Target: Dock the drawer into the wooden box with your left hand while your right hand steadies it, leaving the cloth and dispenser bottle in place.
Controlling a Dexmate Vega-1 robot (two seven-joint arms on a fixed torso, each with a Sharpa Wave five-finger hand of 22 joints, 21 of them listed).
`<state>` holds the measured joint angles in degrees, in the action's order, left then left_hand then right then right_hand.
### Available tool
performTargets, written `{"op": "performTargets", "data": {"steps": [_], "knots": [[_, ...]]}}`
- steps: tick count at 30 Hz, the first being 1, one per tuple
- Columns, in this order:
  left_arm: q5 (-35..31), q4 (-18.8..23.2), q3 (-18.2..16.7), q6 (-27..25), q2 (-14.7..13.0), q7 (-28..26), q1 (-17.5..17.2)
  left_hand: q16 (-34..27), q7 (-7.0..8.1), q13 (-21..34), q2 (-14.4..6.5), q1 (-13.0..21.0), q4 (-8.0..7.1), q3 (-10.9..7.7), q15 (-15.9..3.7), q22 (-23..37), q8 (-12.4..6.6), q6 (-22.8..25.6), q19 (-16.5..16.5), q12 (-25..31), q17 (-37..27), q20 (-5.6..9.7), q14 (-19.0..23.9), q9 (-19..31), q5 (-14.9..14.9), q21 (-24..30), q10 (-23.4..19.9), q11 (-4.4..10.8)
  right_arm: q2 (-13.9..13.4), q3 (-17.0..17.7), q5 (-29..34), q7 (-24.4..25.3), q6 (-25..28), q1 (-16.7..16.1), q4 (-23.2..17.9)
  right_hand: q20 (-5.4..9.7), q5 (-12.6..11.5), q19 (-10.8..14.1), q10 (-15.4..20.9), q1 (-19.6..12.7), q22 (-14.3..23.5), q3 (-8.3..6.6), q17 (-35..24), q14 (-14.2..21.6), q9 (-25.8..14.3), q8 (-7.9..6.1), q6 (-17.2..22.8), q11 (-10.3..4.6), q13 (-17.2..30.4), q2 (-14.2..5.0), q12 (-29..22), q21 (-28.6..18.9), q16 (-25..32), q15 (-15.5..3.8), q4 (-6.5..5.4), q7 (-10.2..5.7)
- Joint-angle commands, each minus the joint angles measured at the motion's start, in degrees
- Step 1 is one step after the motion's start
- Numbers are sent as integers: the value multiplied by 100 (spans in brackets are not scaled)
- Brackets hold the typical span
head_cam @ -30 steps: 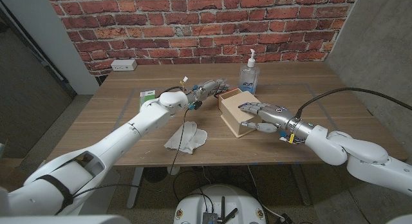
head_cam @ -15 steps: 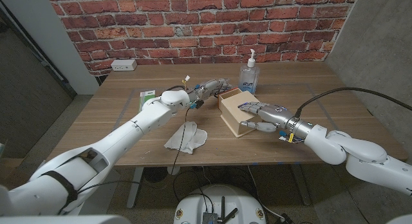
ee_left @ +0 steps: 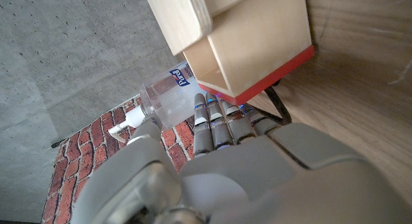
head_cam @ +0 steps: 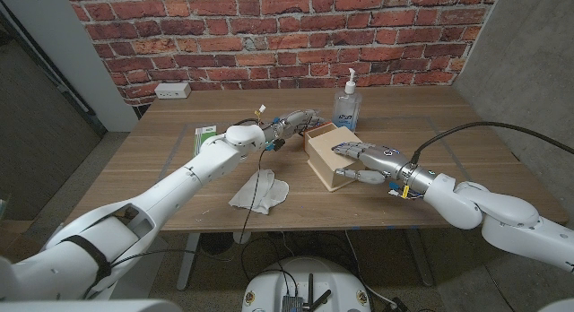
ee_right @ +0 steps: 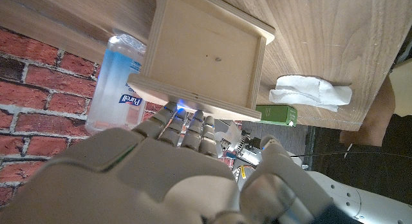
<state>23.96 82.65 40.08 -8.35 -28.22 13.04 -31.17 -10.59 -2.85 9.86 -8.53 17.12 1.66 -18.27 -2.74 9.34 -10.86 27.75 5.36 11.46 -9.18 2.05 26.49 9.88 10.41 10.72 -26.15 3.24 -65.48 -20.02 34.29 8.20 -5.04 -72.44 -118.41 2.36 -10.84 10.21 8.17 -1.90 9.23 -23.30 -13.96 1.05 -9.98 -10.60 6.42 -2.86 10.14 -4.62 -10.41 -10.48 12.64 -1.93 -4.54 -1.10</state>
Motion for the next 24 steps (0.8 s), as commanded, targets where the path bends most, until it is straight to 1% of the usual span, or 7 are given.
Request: {"op": "performTargets", "data": {"steps": [1, 6, 7, 14, 18, 19, 24], "knots": [[47, -181, 30, 167, 155, 72, 10, -47, -47, 18, -40, -47, 23, -105, -187, 4, -6, 24, 197, -13, -19, 300, 195, 5, 49, 59, -24, -41, 8, -16, 3, 71, -62, -3, 21, 366, 16, 12, 25, -18, 22, -43, -11, 9, -10, -11, 14, 21, 18, -278, -31, -15, 16, -140, 20, 8], [46, -240, 44, 254, 204, 99, 10, -53, -100, 19, -52, -50, 47, -157, -182, 2, 21, -18, 284, -43, -21, 310, 315, 6, 50, 65, 26, -101, -2, -15, 19, 83, -72, -15, 13, 362, 16, 15, 25, -17, 22, -47, -9, 8, -10, -11, 14, 12, 18, -279, -31, -15, 14, -142, 19, 9], [36, -193, 43, 182, 199, 39, 0, -54, -92, 19, -54, -49, 50, -164, -184, 1, 22, -21, 290, -48, -21, 309, 330, 7, 50, 63, 35, -99, -3, -12, 17, 86, -70, -23, 9, 361, 16, 14, 23, -17, 22, -47, -8, 11, -10, -10, 12, 10, 18, -277, -30, -15, 14, -138, 20, 11], [52, -180, 27, 223, 208, 19, -35, -70, -110, 19, -72, -42, 97, -263, -250, -1, 44, -77, 401, -92, -25, 315, 561, 9, 48, 59, 160, -120, -7, -5, 25, 100, -61, -56, -15, 359, 16, 15, 23, -17, 22, -50, -6, 10, -10, -10, 13, 17, 18, -275, -30, -15, 12, -132, 20, 14], [80, -240, 20, 326, 224, 97, -33, -72, -114, 19, -71, -41, 111, -289, -259, -1, 46, -86, 422, -93, -25, 319, 621, 9, 47, 54, 172, -127, -2, -2, 24, 97, -46, -69, -27, 358, 16, 16, 27, -16, 22, -48, -8, 14, -10, -11, 15, 30, 18, -277, -32, -16, 15, -132, 20, 17], [68, -198, 21, 251, 220, 37, -37, -73, -108, 19, -72, -39, 118, -301, -273, -1, 47, -91, 433, -93, -25, 323, 649, 9, 46, 53, 178, -121, -2, -1, 27, 100, -44, -73, -31, 357, 16, 17, 26, -17, 22, -48, -8, 13, -10, -11, 16, 30, 18, -277, -31, -16, 15, -132, 21, 22], [96, -261, 28, 290, 255, 89, -25, -73, -110, 19, -78, -40, 140, -352, -313, -1, 50, -112, 491, -87, -21, 329, 769, 10, 44, 51, 182, -147, 15, -16, 32, 82, -33, -64, -36, 358, 16, 16, 28, -21, 22, -51, -6, 18, -10, -14, 25, 35, 18, -281, -32, -15, 17, -126, 25, 24]]}}
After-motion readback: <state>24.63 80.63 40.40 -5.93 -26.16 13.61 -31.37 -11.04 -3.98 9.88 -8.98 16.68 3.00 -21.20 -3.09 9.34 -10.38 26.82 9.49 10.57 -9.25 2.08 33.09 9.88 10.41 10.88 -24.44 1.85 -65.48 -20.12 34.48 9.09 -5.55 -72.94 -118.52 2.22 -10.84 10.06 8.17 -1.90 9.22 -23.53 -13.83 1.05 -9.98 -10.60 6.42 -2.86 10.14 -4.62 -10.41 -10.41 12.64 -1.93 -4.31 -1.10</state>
